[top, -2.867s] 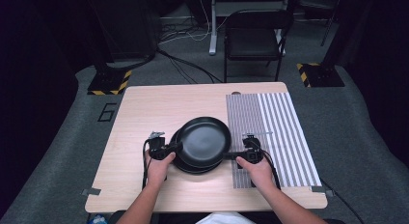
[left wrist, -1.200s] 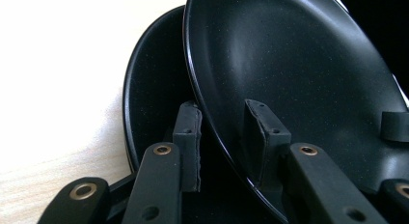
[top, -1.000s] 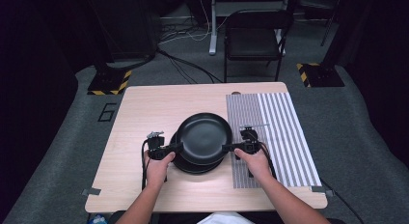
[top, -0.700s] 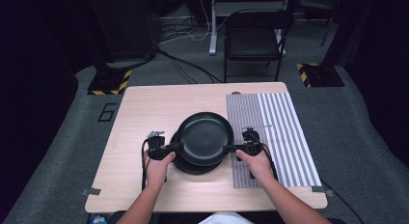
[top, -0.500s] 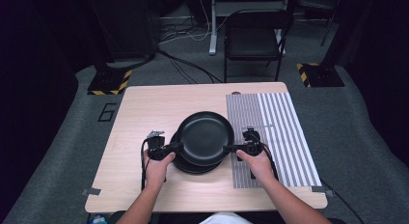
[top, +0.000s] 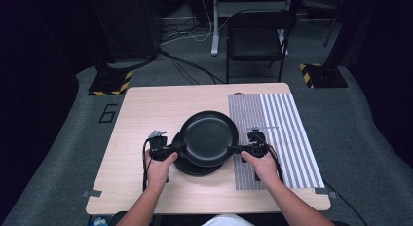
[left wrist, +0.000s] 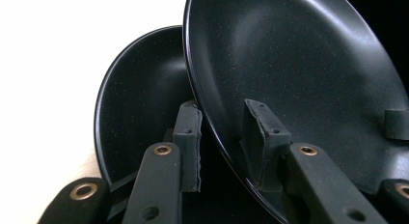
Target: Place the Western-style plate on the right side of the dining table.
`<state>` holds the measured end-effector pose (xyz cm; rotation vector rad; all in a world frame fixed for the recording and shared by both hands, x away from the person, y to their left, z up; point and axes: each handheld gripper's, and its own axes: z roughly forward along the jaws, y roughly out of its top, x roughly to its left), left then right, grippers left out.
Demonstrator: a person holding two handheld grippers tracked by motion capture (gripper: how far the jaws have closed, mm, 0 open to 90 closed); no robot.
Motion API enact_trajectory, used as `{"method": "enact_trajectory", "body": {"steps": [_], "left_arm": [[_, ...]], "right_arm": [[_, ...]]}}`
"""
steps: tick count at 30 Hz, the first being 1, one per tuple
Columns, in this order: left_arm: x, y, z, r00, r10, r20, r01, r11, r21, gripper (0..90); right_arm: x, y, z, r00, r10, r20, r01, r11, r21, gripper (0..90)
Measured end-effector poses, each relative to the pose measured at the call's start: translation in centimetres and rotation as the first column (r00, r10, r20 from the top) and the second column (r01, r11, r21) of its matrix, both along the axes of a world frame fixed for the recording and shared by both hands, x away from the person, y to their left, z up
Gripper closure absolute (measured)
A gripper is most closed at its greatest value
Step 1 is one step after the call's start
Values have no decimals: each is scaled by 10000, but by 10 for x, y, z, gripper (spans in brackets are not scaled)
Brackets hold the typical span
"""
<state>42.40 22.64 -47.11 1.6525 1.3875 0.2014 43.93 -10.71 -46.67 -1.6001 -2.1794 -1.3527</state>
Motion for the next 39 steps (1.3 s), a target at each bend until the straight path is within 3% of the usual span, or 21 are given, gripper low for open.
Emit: {"method": "enact_trajectory", "body": {"steps": [13,34,39], "left_arm": [[6,-12,4,9992,-391,98,391,9992,-39,685],[15,-33,10,9969,-732,289,734,9973,-43,686],[20,-39,13,9948,-1003,150,1005,9949,-94,685]], "right_arm": [[-7,-13,6,9987,-405,318,409,9991,-124,655],[-13,-32,10,9948,-949,379,952,9955,-47,655],[-14,-38,13,9934,-1069,409,1068,9943,65,657]]}}
